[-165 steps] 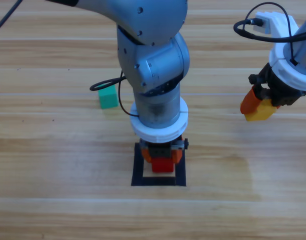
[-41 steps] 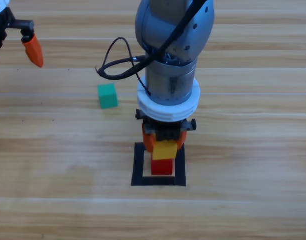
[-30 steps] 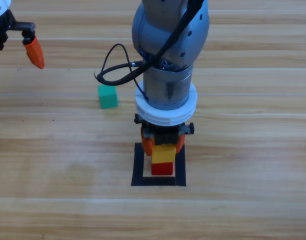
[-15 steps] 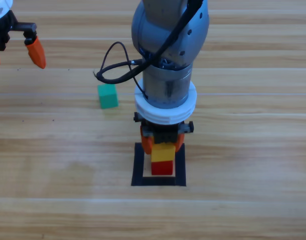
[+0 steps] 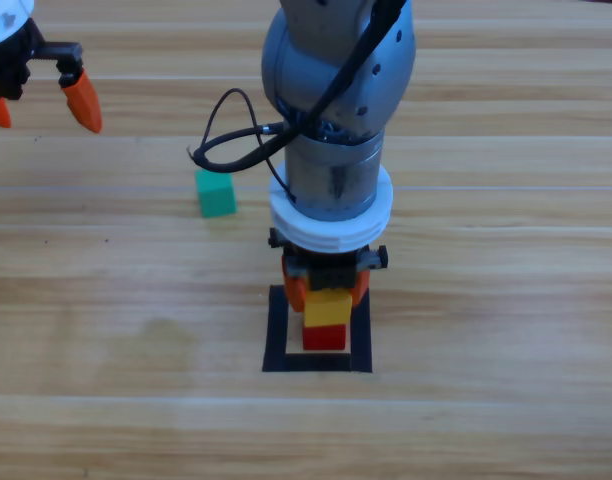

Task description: Stack the blocks in the rectangular block: red at the bottom, yellow in the middle, green on top

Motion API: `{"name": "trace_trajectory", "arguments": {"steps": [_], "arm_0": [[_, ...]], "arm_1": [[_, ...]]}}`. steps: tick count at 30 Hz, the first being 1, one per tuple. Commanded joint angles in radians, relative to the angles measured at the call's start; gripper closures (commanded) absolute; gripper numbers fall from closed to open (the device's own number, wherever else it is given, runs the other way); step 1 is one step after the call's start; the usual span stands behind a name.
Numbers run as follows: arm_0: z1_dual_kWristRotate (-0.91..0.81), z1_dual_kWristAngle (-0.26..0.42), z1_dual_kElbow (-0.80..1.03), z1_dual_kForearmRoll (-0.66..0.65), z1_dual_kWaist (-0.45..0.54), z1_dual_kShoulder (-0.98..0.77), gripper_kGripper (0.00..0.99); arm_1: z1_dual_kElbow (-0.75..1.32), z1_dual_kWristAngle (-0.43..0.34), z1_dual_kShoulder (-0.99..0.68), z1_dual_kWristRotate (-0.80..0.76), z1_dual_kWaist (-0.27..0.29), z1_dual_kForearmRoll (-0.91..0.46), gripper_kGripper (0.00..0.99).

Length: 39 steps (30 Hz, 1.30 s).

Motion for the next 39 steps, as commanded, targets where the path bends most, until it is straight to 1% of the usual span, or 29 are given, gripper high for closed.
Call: {"name": "trace_trajectory", "arguments": {"steps": [1, 10, 11, 12, 13, 14, 15, 16, 21, 24, 26, 28, 31, 34, 37, 39], "arm_0": [[0.003, -0.015, -0.017, -0.005, -0.022, 0.015, 0.0], [0.003, -0.01, -0.021, -0.005, -0.024, 0.019, 0.0], [0.002, -0.01, -0.02, -0.005, -0.024, 0.021, 0.0], [0.002, -0.008, -0.02, -0.005, -0.025, 0.022, 0.0], [0.0, -0.008, -0.02, -0.005, -0.025, 0.022, 0.0], [-0.001, -0.01, -0.02, -0.005, -0.027, 0.022, 0.0], [-0.001, -0.008, -0.021, -0.005, -0.03, 0.022, 0.0], [-0.003, -0.008, -0.021, -0.005, -0.03, 0.021, 0.0], [-0.006, -0.008, -0.023, -0.005, -0.039, 0.013, 0.0], [-0.003, -0.01, -0.049, -0.003, -0.051, 0.01, 0.0], [0.003, -0.018, -0.107, 0.011, -0.062, 0.024, 0.0], [0.016, -0.022, -0.192, 0.049, -0.071, 0.059, 0.0], [0.058, -0.042, -0.294, 0.08, -0.084, 0.113, 0.0], [0.094, -0.053, -0.343, 0.089, -0.107, 0.16, 0.0], [0.085, -0.058, -0.373, 0.089, -0.128, 0.24, 0.0], [0.042, -0.054, -0.399, 0.1, -0.154, 0.298, 0.022]], "arm_1": [[-0.009, -0.019, 0.092, 0.005, 0.033, 0.017, 0.858], [-0.014, -0.016, 0.099, 0.004, 0.033, 0.019, 0.857], [-0.014, -0.017, 0.099, 0.002, 0.033, 0.019, 0.83], [-0.016, -0.019, 0.099, -0.001, 0.033, 0.019, 0.715], [-0.017, -0.021, 0.099, -0.004, 0.033, 0.019, 0.537], [-0.02, -0.024, 0.099, -0.005, 0.033, 0.02, 0.258], [-0.028, -0.031, 0.098, -0.004, 0.033, 0.028, 0.036], [-0.04, -0.042, 0.098, -0.005, 0.033, 0.037, 0.001], [-0.091, -0.082, 0.064, -0.01, 0.034, 0.074, 0.0], [-0.091, -0.11, -0.019, -0.01, 0.042, 0.075, 0.0], [-0.091, -0.129, -0.086, -0.012, 0.048, 0.075, 0.0], [-0.094, -0.129, -0.149, -0.031, 0.052, 0.075, 0.0], [-0.117, -0.12, -0.227, -0.104, 0.054, 0.074, 0.0], [-0.109, -0.128, -0.307, -0.213, 0.054, 0.069, 0.0], [-0.035, -0.146, -0.417, -0.34, 0.048, 0.04, 0.0], [0.035, -0.148, -0.499, -0.409, 0.034, 0.019, 0.0]]}}
